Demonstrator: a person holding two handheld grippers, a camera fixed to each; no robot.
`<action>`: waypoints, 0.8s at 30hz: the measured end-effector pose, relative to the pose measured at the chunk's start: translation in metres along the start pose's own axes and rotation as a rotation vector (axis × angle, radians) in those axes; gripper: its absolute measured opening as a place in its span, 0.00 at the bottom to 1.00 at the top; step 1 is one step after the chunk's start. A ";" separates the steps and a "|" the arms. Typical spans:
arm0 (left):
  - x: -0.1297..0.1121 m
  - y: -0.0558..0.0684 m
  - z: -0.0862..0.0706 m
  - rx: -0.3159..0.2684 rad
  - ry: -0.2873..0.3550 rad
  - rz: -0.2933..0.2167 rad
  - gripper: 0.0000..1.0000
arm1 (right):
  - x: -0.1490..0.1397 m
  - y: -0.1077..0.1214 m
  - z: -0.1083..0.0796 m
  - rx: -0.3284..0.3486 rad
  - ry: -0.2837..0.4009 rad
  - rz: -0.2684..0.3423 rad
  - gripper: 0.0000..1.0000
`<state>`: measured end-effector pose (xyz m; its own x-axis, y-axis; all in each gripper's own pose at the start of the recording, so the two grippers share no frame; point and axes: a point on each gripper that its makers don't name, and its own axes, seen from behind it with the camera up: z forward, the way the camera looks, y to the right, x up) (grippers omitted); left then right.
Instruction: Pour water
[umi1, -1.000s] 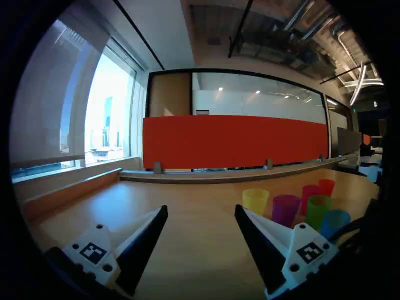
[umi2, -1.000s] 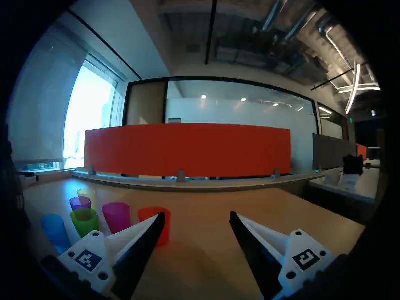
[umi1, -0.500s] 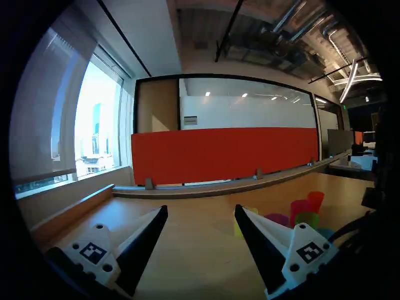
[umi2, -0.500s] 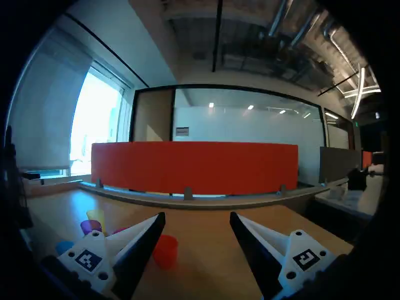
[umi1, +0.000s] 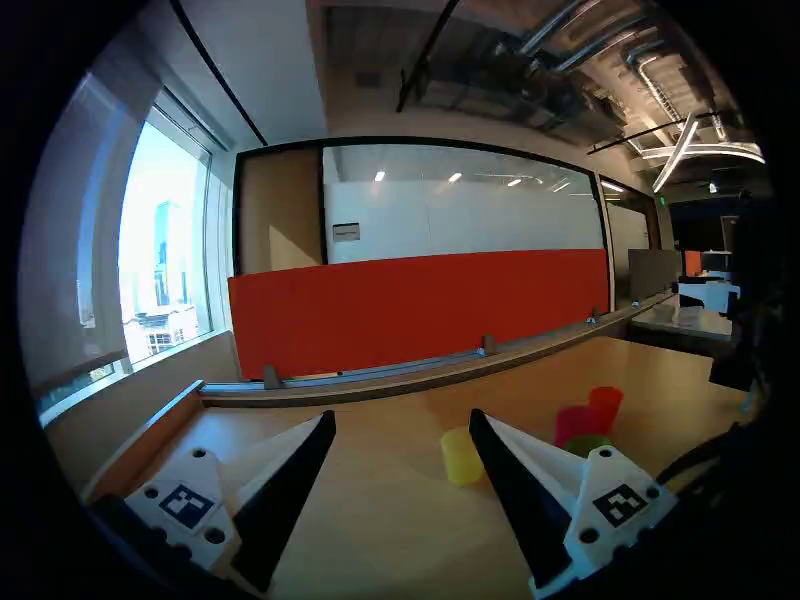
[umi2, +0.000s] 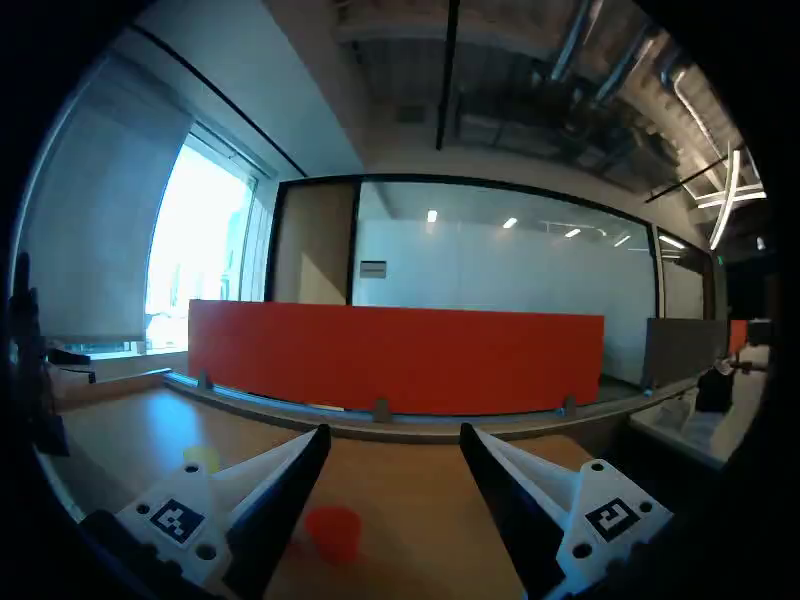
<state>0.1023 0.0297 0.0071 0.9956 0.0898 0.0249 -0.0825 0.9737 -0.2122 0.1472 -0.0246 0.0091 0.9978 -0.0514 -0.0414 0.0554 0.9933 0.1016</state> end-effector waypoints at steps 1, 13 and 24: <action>0.001 0.002 0.000 -0.012 -0.002 0.001 1.00 | 0.001 -0.002 0.001 0.007 -0.005 -0.009 1.00; 0.007 0.035 0.003 -0.178 -0.033 0.033 1.00 | 0.003 -0.044 0.006 0.190 -0.074 -0.080 1.00; -0.001 0.082 -0.001 -0.378 -0.085 0.087 1.00 | 0.009 -0.070 0.004 0.365 -0.138 -0.077 1.00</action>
<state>0.0949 0.1093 -0.0115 0.9772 0.2009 0.0682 -0.1288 0.8175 -0.5614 0.1527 -0.0952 0.0054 0.9844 -0.1622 0.0685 0.1145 0.8852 0.4509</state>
